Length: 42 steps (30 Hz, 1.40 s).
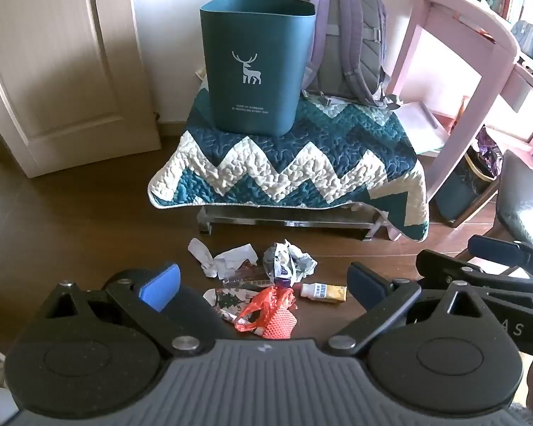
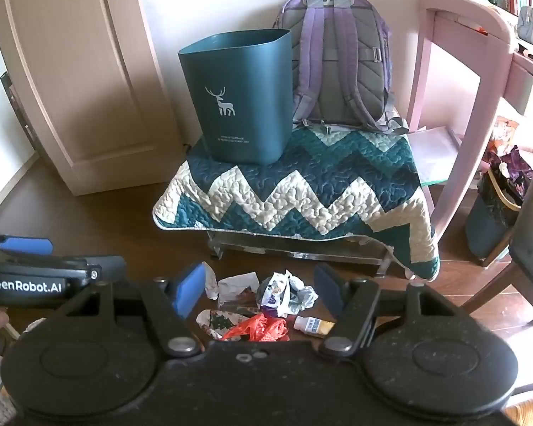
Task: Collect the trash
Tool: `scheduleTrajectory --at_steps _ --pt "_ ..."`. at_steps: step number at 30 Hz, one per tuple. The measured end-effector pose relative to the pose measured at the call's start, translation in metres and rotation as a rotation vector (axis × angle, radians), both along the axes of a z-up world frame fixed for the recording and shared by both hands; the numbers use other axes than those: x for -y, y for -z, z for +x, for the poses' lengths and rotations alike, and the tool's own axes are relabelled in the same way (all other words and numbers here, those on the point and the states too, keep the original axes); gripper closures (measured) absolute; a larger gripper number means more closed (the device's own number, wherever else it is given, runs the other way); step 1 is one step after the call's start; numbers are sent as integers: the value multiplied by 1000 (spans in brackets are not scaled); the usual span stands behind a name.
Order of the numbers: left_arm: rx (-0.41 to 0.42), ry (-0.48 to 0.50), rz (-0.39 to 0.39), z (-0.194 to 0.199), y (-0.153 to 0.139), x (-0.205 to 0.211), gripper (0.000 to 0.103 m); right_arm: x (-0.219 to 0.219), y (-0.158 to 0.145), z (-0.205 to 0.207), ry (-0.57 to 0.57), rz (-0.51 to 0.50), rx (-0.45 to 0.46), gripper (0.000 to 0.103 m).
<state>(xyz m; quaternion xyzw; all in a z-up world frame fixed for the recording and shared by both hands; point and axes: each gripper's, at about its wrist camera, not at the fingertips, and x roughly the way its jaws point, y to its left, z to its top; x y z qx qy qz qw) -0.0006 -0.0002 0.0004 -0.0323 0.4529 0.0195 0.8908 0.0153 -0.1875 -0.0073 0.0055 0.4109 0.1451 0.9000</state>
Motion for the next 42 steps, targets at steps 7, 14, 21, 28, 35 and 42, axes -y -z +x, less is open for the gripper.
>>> scheduleTrajectory --at_steps 7,14,21,28,35,42 --pt "-7 4 -4 0 1 0 2 0 1 -1 2 -1 2 36" --pt "-9 10 -5 -2 -2 -3 2 4 0 -3 -8 10 10 36" --pt "-15 9 -5 1 4 0 2 3 0 -1 -14 7 7 36" --pt "-18 9 -8 2 4 0 2 3 1 -1 -12 10 5 36" --pt "8 8 9 -2 7 1 2 4 1 -3 -16 2 20 36" --pt "10 6 8 -3 6 3 2 3 -2 -5 -13 -3 27 36"
